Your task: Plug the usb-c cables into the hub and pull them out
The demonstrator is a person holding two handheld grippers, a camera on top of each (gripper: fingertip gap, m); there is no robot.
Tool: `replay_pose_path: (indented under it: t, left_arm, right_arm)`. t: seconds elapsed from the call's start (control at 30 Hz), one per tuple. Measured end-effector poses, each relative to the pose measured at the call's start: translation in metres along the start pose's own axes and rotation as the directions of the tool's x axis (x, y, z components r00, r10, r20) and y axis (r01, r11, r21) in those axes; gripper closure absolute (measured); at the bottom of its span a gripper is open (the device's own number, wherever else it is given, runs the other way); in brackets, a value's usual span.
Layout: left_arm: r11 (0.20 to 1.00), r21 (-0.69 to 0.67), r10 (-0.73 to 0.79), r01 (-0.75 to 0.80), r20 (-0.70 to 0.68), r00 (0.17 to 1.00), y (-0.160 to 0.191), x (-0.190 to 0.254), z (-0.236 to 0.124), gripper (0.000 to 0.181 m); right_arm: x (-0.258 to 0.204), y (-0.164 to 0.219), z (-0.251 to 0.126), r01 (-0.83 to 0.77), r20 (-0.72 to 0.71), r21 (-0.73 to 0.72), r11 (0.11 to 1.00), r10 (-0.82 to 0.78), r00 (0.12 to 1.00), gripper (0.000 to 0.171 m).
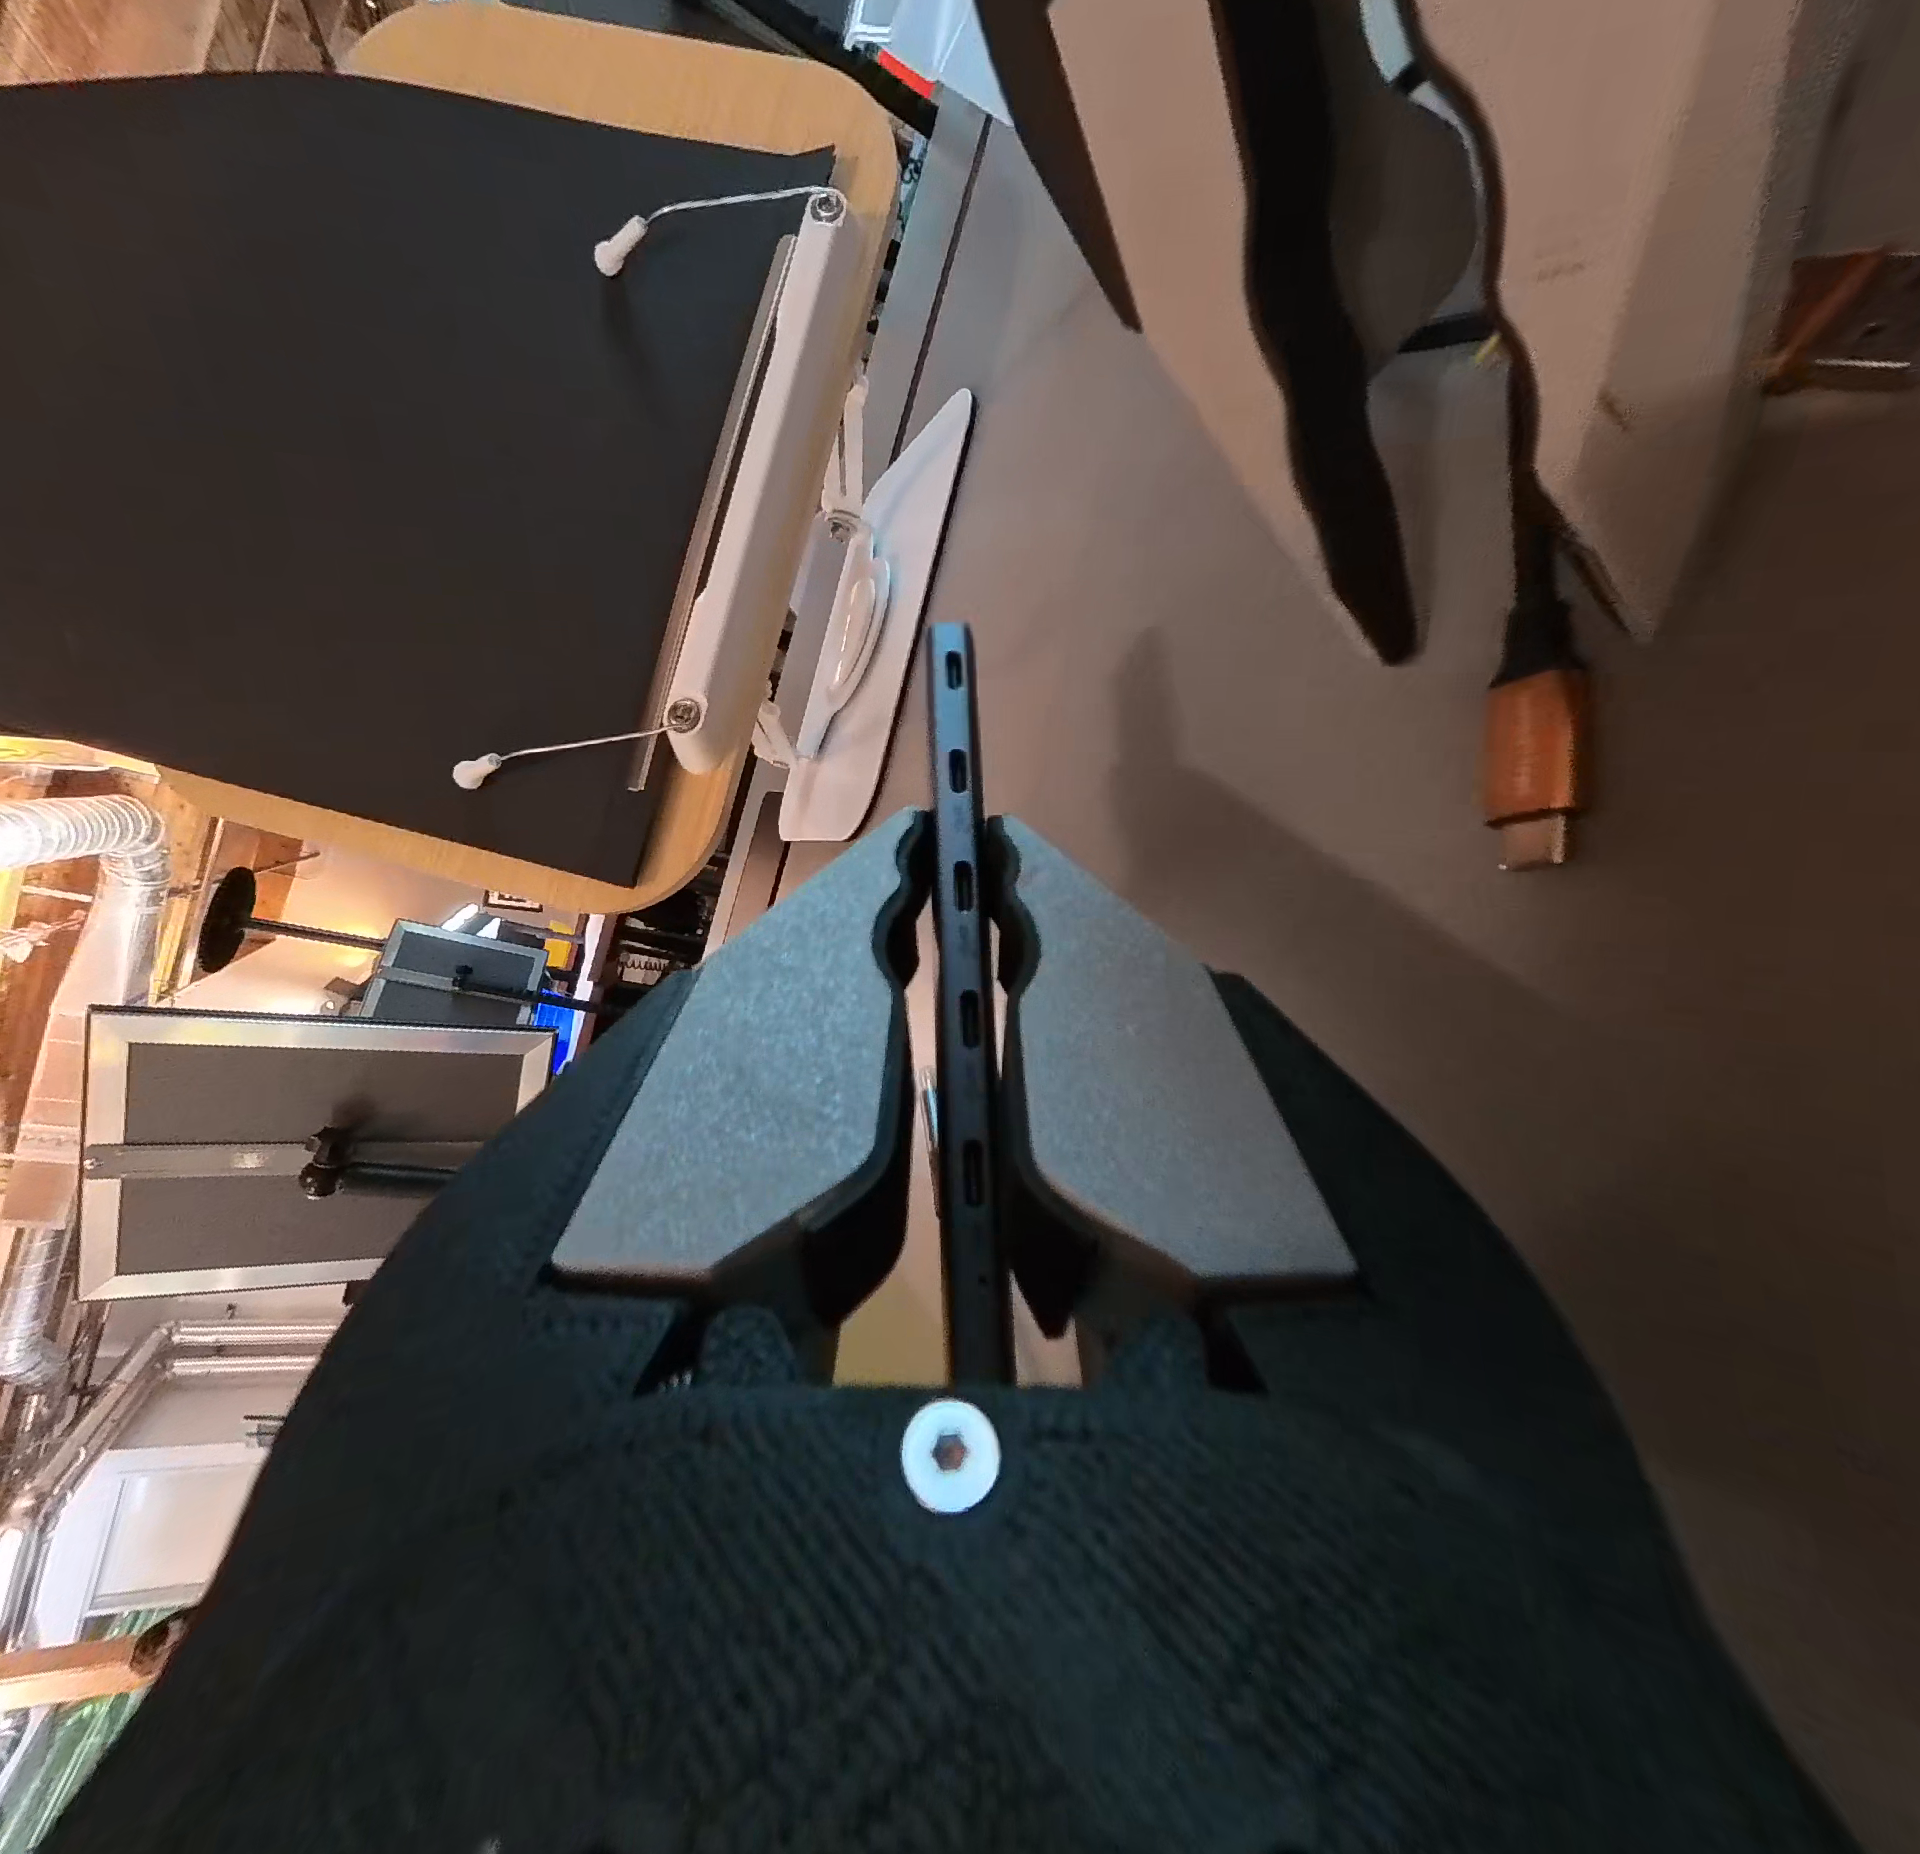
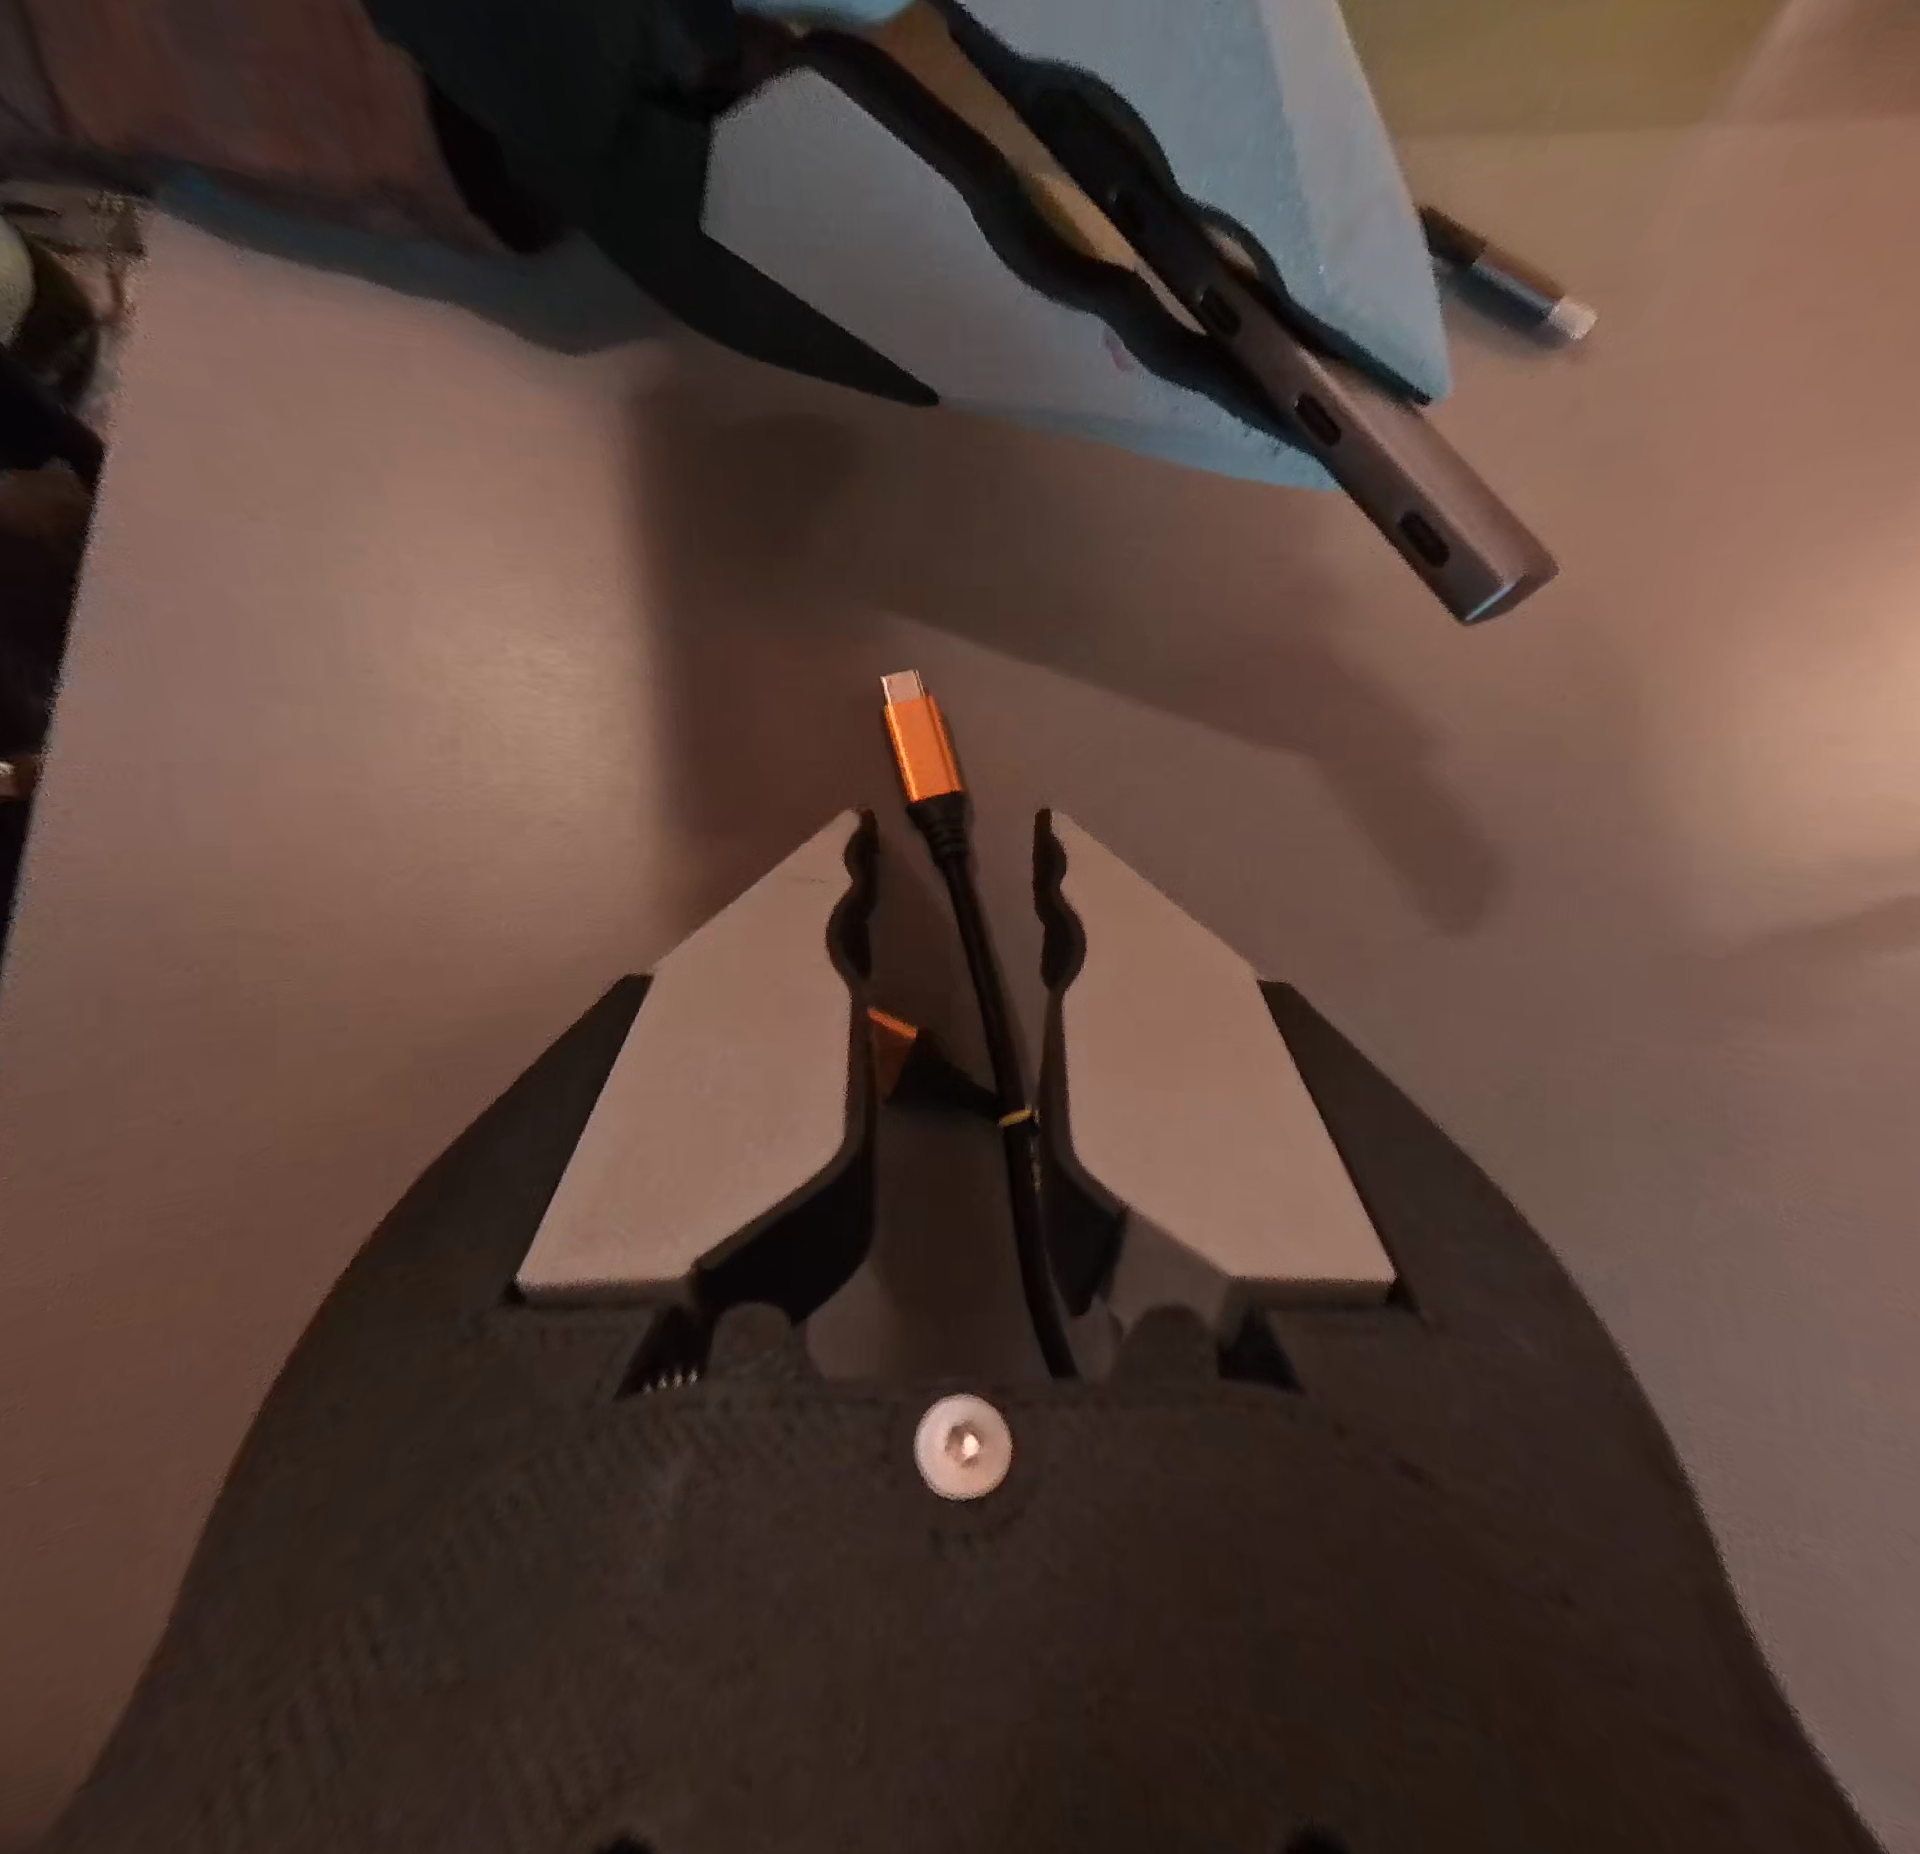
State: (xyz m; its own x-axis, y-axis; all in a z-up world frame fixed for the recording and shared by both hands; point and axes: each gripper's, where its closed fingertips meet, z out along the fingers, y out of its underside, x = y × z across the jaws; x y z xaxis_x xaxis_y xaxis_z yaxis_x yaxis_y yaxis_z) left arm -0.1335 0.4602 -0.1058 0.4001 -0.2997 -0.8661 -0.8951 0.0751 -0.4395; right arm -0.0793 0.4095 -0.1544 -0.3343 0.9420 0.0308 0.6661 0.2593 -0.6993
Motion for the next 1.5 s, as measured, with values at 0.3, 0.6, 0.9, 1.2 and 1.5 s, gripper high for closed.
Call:
replay_pose_path:
  t: [0.3,0.6,0.9,1.2,1.5]
  left_arm:
    - [1.0,-0.004,-0.013,0.013,0.0,1.0,0.002,-0.001,0.0,0.174]
    - [0.997,-0.071,0.03,-0.031,-0.012,0.999,0.01,0.005,0.006,0.174]
    - [0.973,-0.168,0.163,-0.156,0.027,0.986,0.015,0.005,0.013,0.174]
    - [0.922,-0.238,0.325,-0.305,0.048,0.944,0.011,0.008,0.017,0.174]
    - [0.89,-0.275,0.399,-0.364,0.083,0.913,0.009,0.002,0.018,0.174]
  right_arm:
    - [0.017,-0.005,-0.005,-0.041,-0.072,0.016,0.999,0.042,0.997,0.167]
    - [0.054,-0.017,-0.031,-0.16,-0.257,0.127,0.979,0.189,0.948,0.167]
    - [0.049,-0.027,-0.022,-0.162,-0.323,0.089,0.983,0.182,0.929,0.167]
    - [0.045,-0.023,-0.014,-0.274,-0.29,0.079,0.959,0.285,0.914,0.167]
    - [0.049,-0.02,-0.015,-0.313,-0.327,0.077,0.947,0.32,0.889,0.167]
